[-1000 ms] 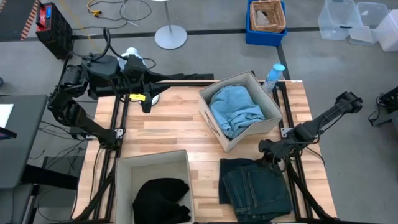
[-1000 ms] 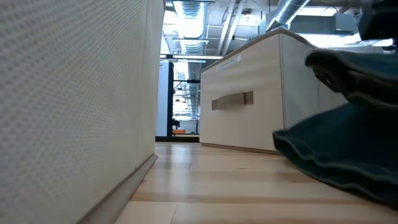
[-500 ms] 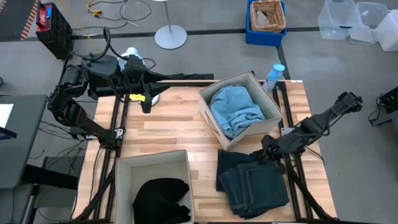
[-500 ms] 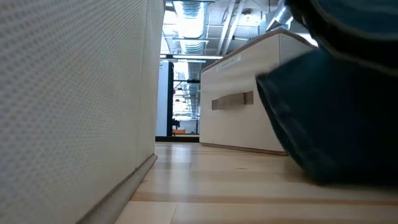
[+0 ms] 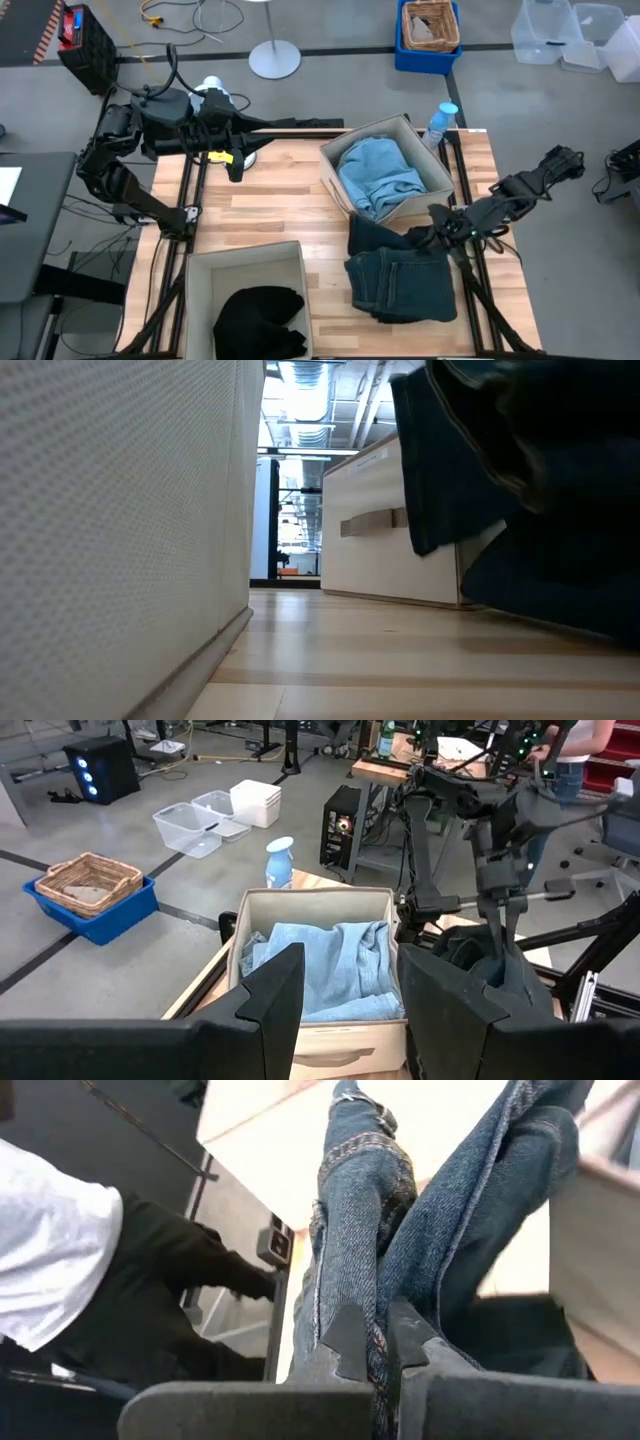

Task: Sort clothes
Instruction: Put the dark blue pants into the bottom laundry organizer

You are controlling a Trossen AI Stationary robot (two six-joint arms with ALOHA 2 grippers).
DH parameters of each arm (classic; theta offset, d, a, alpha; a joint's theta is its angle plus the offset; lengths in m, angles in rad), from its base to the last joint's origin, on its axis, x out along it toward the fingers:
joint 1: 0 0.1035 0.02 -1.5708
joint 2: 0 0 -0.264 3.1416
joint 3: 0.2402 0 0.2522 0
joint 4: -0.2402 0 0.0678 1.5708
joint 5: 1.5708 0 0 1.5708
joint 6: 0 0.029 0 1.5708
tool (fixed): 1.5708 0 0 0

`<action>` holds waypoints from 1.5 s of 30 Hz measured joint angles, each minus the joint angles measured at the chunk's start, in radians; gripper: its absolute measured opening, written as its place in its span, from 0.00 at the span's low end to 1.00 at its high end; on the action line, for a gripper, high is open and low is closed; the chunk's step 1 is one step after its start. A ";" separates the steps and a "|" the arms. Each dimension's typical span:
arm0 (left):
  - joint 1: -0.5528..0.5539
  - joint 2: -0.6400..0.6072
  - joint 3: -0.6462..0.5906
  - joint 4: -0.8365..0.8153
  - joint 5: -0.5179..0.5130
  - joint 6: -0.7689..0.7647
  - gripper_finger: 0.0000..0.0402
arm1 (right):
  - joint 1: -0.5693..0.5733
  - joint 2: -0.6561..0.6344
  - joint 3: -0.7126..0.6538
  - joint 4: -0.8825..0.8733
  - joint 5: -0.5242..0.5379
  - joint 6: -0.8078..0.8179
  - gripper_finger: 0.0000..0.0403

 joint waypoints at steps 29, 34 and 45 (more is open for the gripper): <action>0.000 -0.023 0.001 0.086 0.001 0.012 0.39 | -0.135 0.298 0.527 0.102 0.039 -0.358 0.00; 0.000 -0.069 0.001 0.140 0.001 0.019 0.39 | -0.165 0.410 0.676 0.100 0.038 -0.400 0.00; 0.000 -0.166 0.001 0.162 0.001 0.023 0.39 | -0.219 0.682 1.044 0.126 0.038 -0.519 0.00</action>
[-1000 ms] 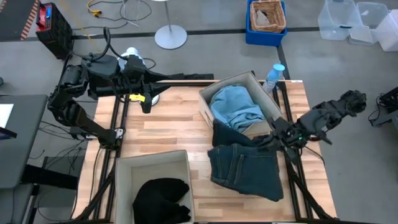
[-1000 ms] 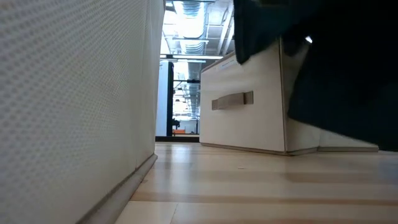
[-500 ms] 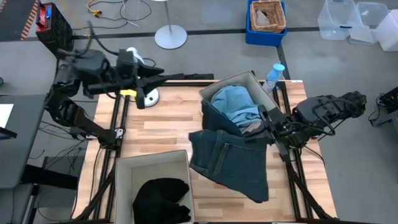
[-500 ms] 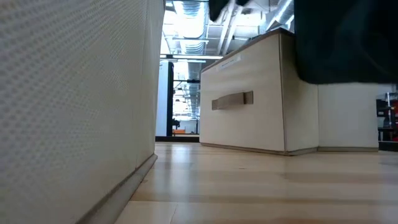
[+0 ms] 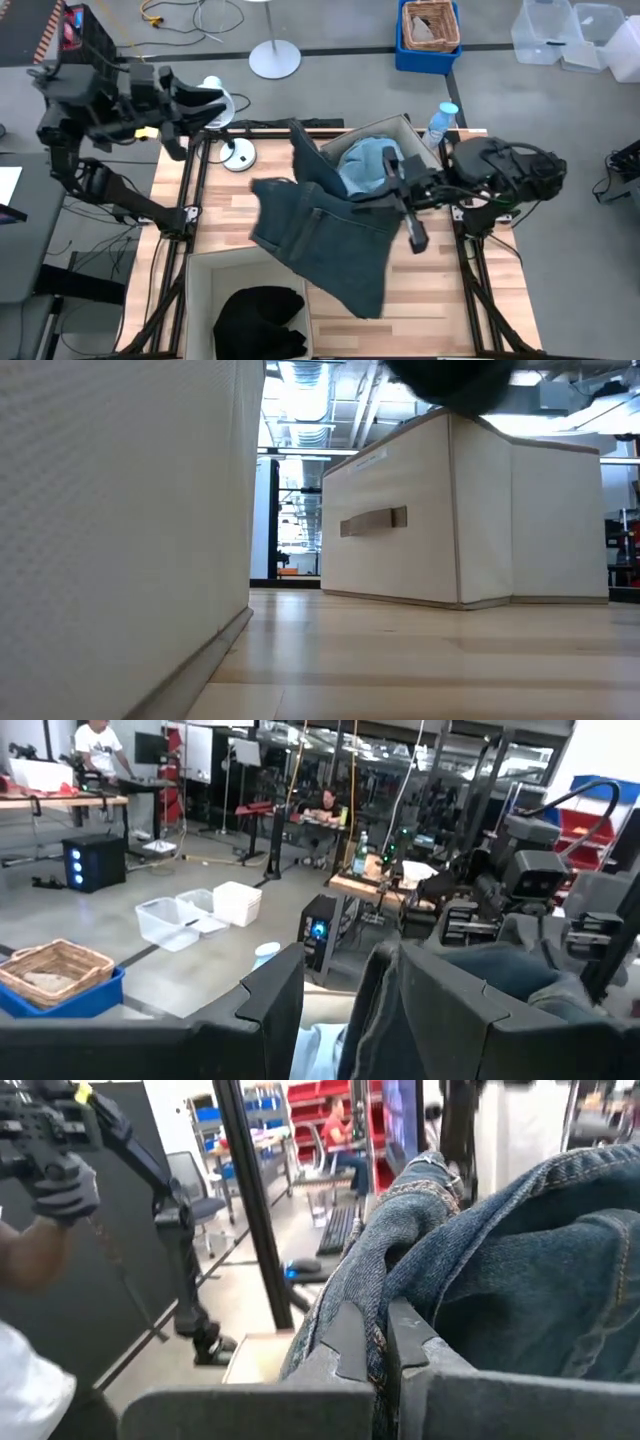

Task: Sort clothes
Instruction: Put the dark blue pants into the bottom laundry organizer

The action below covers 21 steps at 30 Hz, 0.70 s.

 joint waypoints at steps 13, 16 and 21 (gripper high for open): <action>0.000 -0.053 0.000 0.044 0.000 0.006 0.39 | -0.024 0.327 0.388 0.070 -0.048 -0.083 0.00; 0.000 -0.060 0.000 0.083 0.000 0.027 0.39 | -0.024 0.357 0.374 0.193 -0.056 -0.080 0.00; 0.000 -0.067 0.000 0.100 0.000 0.036 0.39 | -0.024 0.423 0.386 0.319 -0.063 -0.072 0.00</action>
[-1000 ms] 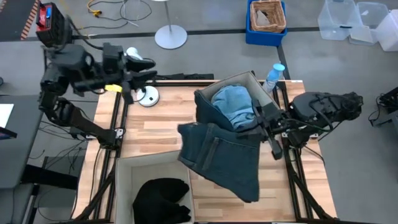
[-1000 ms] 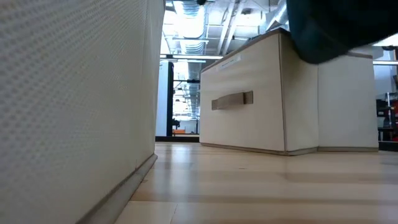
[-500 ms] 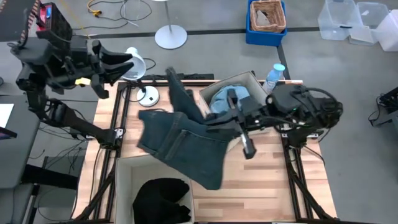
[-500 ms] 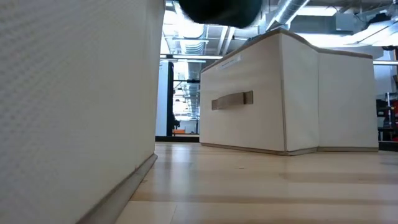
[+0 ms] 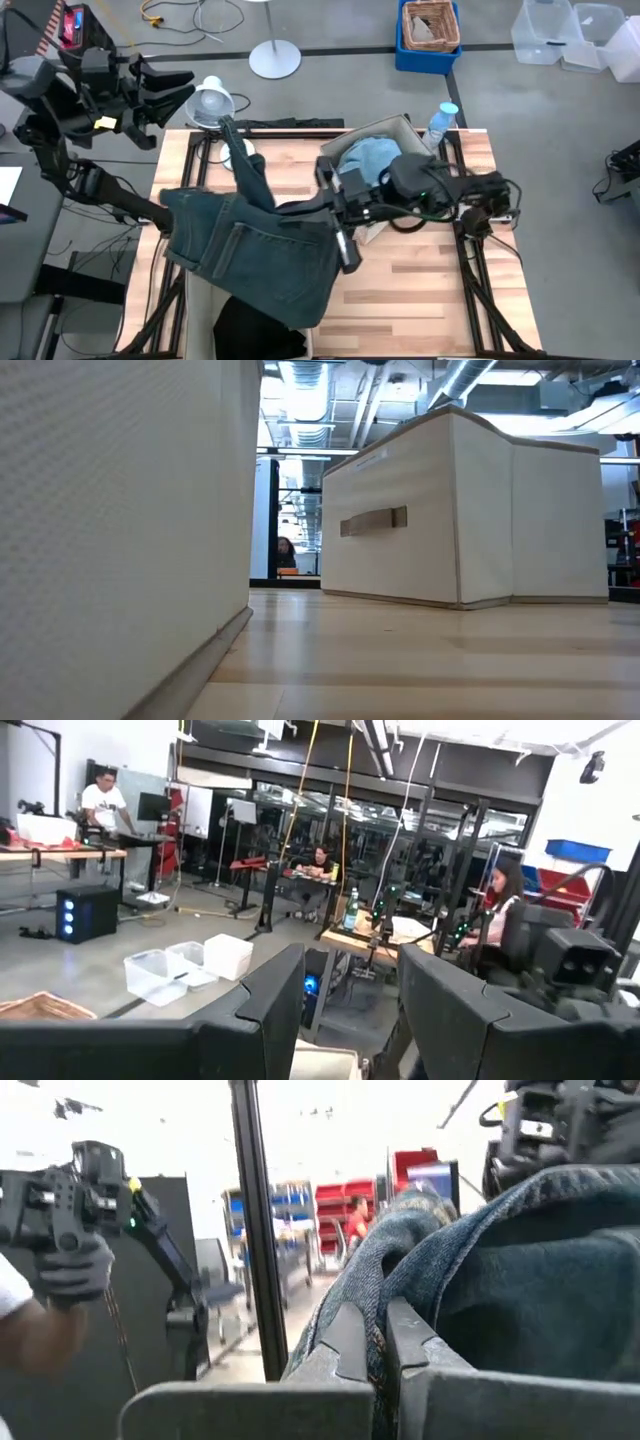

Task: Sort clothes
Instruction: Put the dark blue pants into the bottom laundry organizer

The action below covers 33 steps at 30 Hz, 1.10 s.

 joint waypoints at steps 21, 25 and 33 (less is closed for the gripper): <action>0.000 -0.019 0.000 0.007 0.000 0.000 0.39 | -0.005 0.153 0.000 0.393 -0.055 0.137 0.00; 0.000 -0.020 0.000 0.006 0.000 -0.009 0.39 | -0.006 0.201 -0.002 0.284 -0.121 0.185 0.00; 0.000 -0.019 0.000 0.004 0.000 -0.022 0.39 | -0.012 0.264 -0.001 0.271 -0.220 0.242 0.00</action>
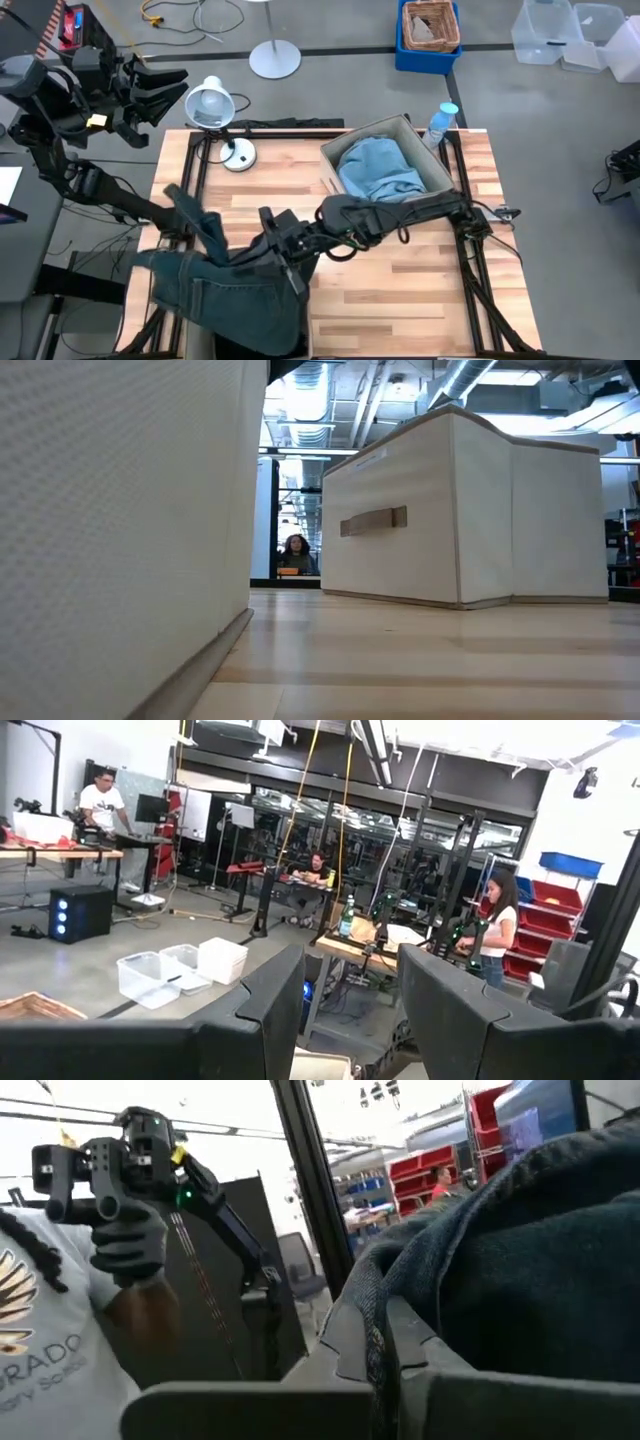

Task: Sort clothes
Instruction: Put the dark blue pants into the bottom laundry organizer

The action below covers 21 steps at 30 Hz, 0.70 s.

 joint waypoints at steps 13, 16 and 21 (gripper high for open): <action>0.000 0.000 0.000 -0.045 0.054 -0.030 0.39 | 0.036 0.131 0.000 0.257 -0.066 0.087 0.00; 0.000 0.000 0.000 -0.051 0.054 -0.031 0.39 | 0.046 0.157 0.000 0.233 -0.059 0.099 0.00; 0.000 0.000 0.000 -0.087 0.077 -0.045 0.39 | 0.067 0.161 0.001 0.051 -0.061 0.112 0.00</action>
